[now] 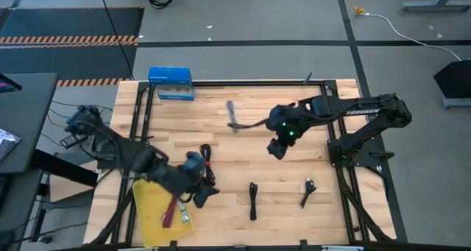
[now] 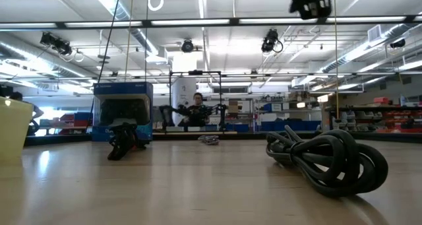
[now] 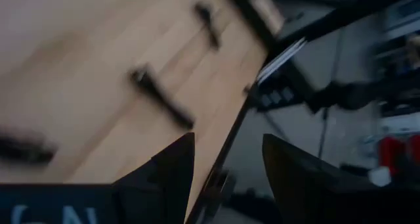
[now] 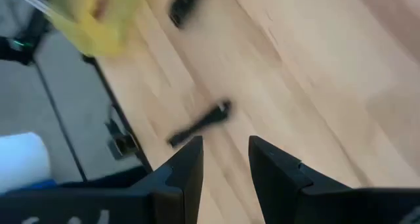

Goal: Pick and place USB-C Cables
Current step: Put the right black charger cable into the yellow bin

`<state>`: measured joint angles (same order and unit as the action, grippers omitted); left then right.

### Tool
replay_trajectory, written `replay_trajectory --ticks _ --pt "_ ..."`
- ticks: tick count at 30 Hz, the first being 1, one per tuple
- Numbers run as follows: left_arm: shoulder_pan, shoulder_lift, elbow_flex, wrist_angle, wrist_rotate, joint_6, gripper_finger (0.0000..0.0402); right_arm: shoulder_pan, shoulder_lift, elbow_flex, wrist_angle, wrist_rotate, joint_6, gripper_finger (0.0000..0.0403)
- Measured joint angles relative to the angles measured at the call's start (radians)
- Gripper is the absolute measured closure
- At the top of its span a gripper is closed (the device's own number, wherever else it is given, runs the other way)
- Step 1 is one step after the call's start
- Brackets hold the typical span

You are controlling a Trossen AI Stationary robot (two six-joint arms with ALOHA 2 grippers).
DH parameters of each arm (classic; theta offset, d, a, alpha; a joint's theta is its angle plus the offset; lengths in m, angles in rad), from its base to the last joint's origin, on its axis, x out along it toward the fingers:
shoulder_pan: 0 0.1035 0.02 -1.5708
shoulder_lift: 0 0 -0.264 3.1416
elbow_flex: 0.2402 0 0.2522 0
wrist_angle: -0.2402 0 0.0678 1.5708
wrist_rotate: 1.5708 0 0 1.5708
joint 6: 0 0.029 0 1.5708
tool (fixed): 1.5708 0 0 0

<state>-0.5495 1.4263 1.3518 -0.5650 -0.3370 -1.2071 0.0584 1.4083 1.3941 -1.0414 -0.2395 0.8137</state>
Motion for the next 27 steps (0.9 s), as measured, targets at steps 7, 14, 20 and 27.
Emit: replay_trajectory --ticks 7,14,20,27 --pt "0.109 0.001 0.0 0.209 0.008 0.188 0.0216 0.093 0.003 -0.092 -0.089 -0.071 -0.071 0.0273" --pt "0.157 0.001 0.0 0.239 0.024 0.278 0.0216 0.266 0.003 -0.152 -0.081 -0.168 -0.327 0.0266" --pt "0.173 0.001 0.0 0.239 0.026 0.305 0.0216 0.397 0.003 -0.203 -0.081 -0.122 -0.502 0.0265" --pt "0.177 0.001 0.0 0.236 0.027 0.315 0.0216 0.503 0.003 -0.325 -0.023 -0.043 -0.571 0.0265"
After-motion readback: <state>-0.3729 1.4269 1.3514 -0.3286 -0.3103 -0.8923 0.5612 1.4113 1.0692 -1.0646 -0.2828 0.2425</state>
